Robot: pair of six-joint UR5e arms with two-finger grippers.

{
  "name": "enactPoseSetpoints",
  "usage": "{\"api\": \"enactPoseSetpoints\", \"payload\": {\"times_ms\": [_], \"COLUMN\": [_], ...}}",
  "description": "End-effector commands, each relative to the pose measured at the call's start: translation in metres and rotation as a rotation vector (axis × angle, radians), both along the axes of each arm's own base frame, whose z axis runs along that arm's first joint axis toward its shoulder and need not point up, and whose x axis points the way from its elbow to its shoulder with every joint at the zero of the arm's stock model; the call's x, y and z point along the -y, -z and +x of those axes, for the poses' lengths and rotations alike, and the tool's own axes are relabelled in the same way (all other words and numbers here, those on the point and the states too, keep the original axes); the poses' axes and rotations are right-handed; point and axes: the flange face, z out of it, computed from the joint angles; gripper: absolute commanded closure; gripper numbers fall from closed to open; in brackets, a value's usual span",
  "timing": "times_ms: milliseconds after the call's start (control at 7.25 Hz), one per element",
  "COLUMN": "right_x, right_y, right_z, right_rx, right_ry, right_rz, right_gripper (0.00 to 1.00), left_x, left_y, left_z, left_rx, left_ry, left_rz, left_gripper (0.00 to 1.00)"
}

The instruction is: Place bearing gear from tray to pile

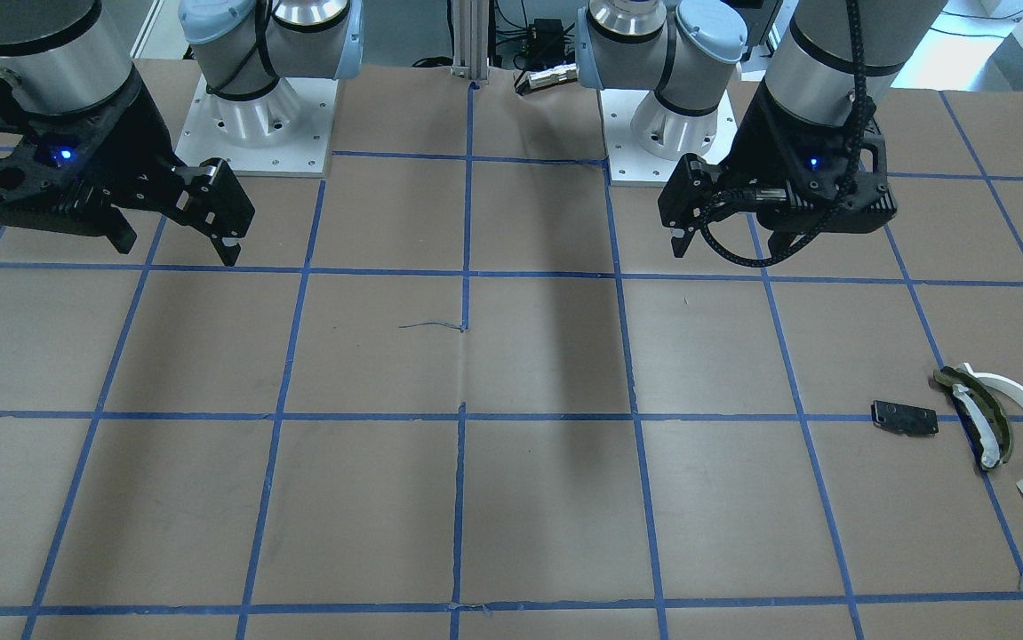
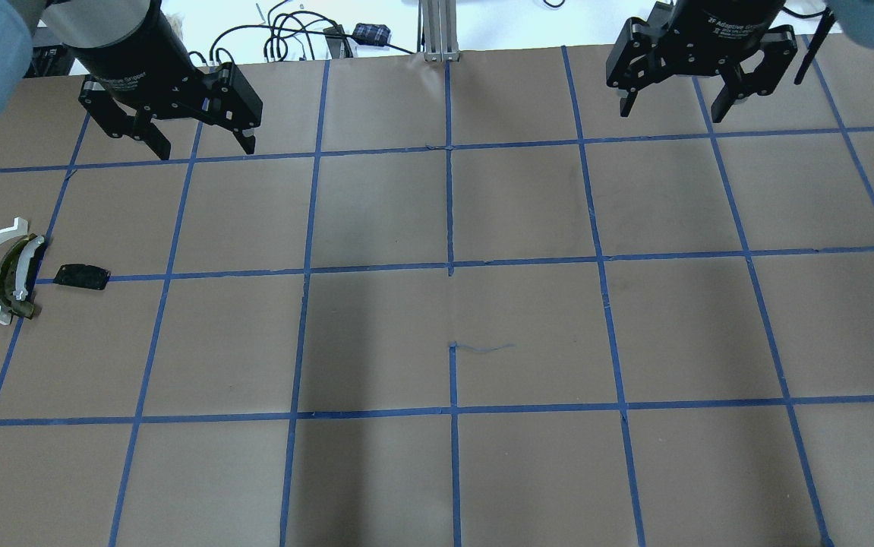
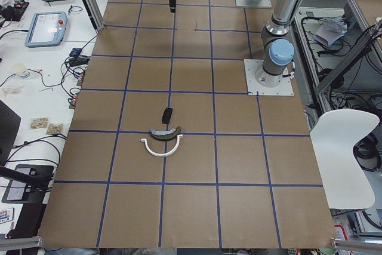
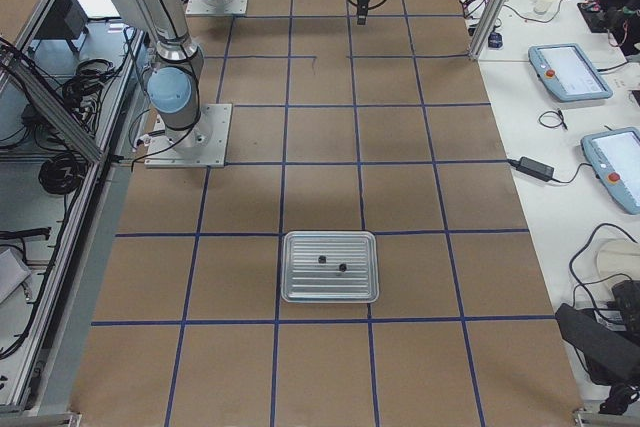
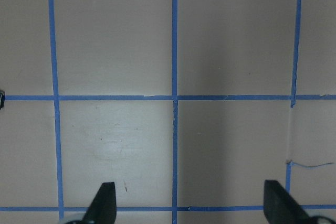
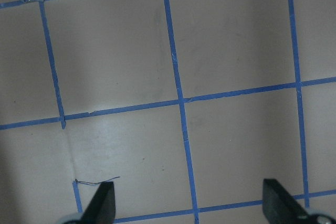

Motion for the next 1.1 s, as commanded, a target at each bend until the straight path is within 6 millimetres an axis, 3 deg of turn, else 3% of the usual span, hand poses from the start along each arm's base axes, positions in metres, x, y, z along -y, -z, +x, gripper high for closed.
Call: {"api": "enactPoseSetpoints", "payload": {"times_ms": [0, 966], "right_x": [-0.001, 0.0039], "right_y": [0.0005, -0.0024], "right_z": [0.0, -0.0082], "right_rx": [-0.001, -0.009], "right_ry": [0.0, 0.0], "right_rz": [0.004, -0.004], "right_gripper": [0.0, 0.0], "left_x": [-0.0028, -0.0102], "left_y": [0.0065, -0.0007], "left_z": [-0.0011, -0.0006], "left_rx": [0.004, 0.009], "left_ry": [0.005, 0.012], "left_rz": [0.017, 0.003], "left_gripper": [0.0, 0.0]}}
